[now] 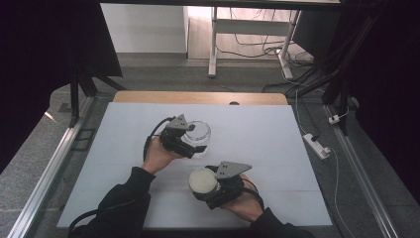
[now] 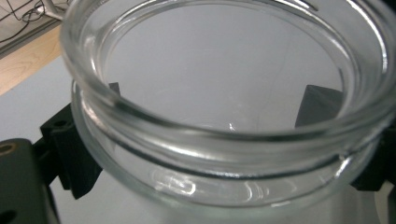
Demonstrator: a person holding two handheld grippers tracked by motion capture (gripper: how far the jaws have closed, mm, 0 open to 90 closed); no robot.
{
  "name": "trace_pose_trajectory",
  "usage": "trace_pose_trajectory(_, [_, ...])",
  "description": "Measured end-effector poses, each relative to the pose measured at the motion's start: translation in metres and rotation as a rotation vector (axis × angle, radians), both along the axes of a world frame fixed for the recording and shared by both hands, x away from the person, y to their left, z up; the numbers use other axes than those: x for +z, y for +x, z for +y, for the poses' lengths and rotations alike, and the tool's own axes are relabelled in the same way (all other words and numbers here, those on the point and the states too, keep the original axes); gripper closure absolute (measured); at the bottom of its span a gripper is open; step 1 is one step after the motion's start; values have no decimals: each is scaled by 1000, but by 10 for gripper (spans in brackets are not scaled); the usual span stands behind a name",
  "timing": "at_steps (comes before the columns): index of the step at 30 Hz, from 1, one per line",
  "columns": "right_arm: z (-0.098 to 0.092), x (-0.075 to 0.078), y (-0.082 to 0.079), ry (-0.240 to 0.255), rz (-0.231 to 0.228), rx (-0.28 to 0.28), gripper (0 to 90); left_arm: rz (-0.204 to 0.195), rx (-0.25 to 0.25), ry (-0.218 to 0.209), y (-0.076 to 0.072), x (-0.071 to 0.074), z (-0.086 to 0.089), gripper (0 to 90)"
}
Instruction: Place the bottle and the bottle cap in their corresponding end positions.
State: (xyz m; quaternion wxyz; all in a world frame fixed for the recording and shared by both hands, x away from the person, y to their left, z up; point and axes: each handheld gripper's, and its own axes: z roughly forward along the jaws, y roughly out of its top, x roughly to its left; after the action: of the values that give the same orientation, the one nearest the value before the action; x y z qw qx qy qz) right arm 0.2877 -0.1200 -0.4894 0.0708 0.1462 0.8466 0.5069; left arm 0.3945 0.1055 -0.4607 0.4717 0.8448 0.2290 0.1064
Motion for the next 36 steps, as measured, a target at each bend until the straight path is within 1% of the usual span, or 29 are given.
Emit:
trace_pose_trajectory(9, [8, -11, 4, -16, 9, 5, 72, 11, 22, -4, 10, -9, -1, 73])
trace_pose_trajectory(18, [12, -23, 10, -26, 28, -6, 72, 19, 37, 19, 19, -22, -6, 73])
trace_pose_trajectory(22, [14, -28, 14, -37, 34, -10, 72, 18, 45, 21, 22, -27, -6, 73])
trace_pose_trajectory(29, [18, -36, 18, -81, 40, -14, 72, 20, 49, 27, 27, -34, -7, 73])
trace_pose_trajectory(36, [21, -43, 23, -132, 57, -22, 72, 29, 64, 41, 32, -44, -8, 73])
